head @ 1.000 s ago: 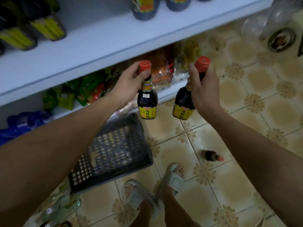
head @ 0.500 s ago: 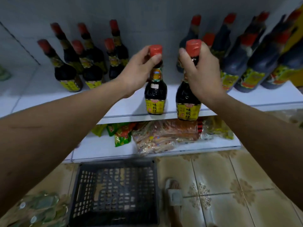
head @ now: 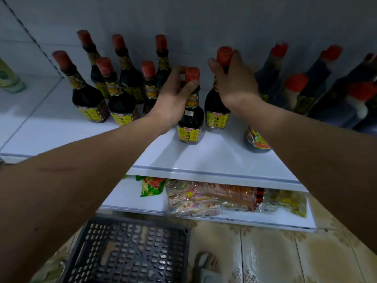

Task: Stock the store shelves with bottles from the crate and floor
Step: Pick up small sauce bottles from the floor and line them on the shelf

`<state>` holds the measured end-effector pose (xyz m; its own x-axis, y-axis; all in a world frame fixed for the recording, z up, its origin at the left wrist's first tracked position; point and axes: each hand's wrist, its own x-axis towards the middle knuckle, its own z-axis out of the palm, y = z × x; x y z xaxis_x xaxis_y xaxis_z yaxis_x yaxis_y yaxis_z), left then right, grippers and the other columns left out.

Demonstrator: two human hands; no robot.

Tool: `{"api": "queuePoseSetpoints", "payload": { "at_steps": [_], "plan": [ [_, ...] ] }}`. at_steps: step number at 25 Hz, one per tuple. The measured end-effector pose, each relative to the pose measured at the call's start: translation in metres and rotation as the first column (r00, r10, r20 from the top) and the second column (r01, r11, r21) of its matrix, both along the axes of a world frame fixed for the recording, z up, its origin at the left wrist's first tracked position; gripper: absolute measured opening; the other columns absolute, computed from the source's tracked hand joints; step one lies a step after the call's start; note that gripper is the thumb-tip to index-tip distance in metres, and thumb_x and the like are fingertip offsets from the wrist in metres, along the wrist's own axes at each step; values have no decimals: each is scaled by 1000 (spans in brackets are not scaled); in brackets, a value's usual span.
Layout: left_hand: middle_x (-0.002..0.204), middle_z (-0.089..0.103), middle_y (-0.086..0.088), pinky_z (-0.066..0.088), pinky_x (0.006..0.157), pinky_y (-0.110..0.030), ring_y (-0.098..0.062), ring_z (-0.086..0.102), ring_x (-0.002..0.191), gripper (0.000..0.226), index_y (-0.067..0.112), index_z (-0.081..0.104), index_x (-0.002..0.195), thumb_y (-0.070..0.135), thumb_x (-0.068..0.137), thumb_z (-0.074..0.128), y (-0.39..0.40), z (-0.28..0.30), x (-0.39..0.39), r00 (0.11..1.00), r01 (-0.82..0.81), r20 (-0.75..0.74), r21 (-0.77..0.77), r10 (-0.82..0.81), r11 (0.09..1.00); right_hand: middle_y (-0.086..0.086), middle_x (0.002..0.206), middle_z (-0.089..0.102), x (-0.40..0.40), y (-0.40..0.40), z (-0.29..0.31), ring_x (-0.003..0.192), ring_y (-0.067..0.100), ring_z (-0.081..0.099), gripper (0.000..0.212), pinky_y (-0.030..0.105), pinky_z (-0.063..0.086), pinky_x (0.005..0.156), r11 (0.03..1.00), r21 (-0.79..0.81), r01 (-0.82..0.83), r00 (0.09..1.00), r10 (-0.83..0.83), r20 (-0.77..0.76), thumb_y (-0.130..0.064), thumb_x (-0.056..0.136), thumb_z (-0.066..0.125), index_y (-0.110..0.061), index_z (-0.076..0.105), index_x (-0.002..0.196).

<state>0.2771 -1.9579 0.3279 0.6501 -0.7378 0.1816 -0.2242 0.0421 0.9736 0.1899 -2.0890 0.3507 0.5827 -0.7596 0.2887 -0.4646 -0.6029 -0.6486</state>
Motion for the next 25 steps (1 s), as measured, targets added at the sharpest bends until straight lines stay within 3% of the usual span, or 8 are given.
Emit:
{"api": "queuePoseSetpoints", "payload": {
  "at_steps": [2, 4, 7, 10, 14, 19, 22, 25],
  "plan": [
    [106, 64, -10, 50, 88, -27, -18, 63, 100, 18, 15, 48, 116, 13, 99, 52, -1, -4, 5, 1000, -12, -2, -15, 12, 1000, 15, 124, 61, 15, -15, -5, 113, 32, 58, 58, 35, 40, 85, 995, 92, -26, 998, 21, 55, -54, 98, 44, -7, 43, 132],
    [109, 63, -11, 49, 91, -30, -23, 63, 104, 17, 16, 48, 115, 12, 99, 52, -3, -6, 6, 1000, -8, -8, -15, 8, 1000, 12, 116, 60, 24, -29, -9, 108, 27, 58, 51, 33, 42, 88, 987, 145, -75, 993, 60, 102, -48, 99, 47, -6, 44, 128],
    [110, 62, -11, 48, 90, -29, -20, 61, 102, 18, 14, 48, 117, 13, 99, 52, -7, -10, 10, 1000, -28, 8, -2, 28, 1000, 6, 103, 54, 42, -41, -14, 94, 21, 56, 47, 33, 44, 81, 964, 216, -153, 986, 132, 106, -44, 101, 47, -6, 42, 128],
    [115, 62, -15, 47, 95, -35, -24, 61, 108, 23, 9, 48, 122, 13, 99, 53, -13, -12, 11, 999, -41, 14, 2, 41, 999, 9, 101, 55, 59, -48, -16, 87, 20, 56, 44, 39, 49, 84, 919, 343, -195, 971, 133, 197, -38, 102, 47, -6, 38, 130],
    [111, 61, -12, 46, 94, -38, -23, 58, 105, 24, 8, 47, 123, 14, 100, 52, -20, -14, 8, 999, -38, 20, -16, 38, 999, 9, 95, 52, 79, -53, -20, 76, 17, 53, 30, 34, 47, 73, 896, 379, -231, 964, 160, 211, -30, 103, 47, -16, 26, 117],
    [95, 59, 9, 45, 83, -20, -1, 56, 89, 25, 15, 47, 121, 21, 98, 57, -22, -29, 5, 1000, -6, 17, 33, 6, 999, -2, 85, 44, 95, -54, -29, 76, 14, 48, 32, 26, 42, 70, 894, 378, -241, 963, 171, 208, -26, 103, 47, -13, 26, 124],
    [111, 62, 0, 45, 93, -28, -10, 57, 100, 46, 15, 42, 135, 15, 93, 63, -24, -39, 3, 1000, 8, -2, 110, -8, 994, -3, 88, 41, 106, -51, -31, 89, 18, 45, 33, 28, 39, 76, 891, 376, -256, 960, 188, 208, -22, 102, 48, -9, 29, 125],
    [121, 61, -6, 45, 88, -21, -16, 57, 103, 63, 18, 29, 148, 9, 94, 60, -27, -45, -4, 999, -10, -35, 133, 14, 991, 4, 98, 42, 117, -51, -25, 94, 18, 44, 26, 25, 39, 75, 875, 412, -255, 959, 173, 225, -18, 102, 49, -8, 32, 119]
  ]
}}
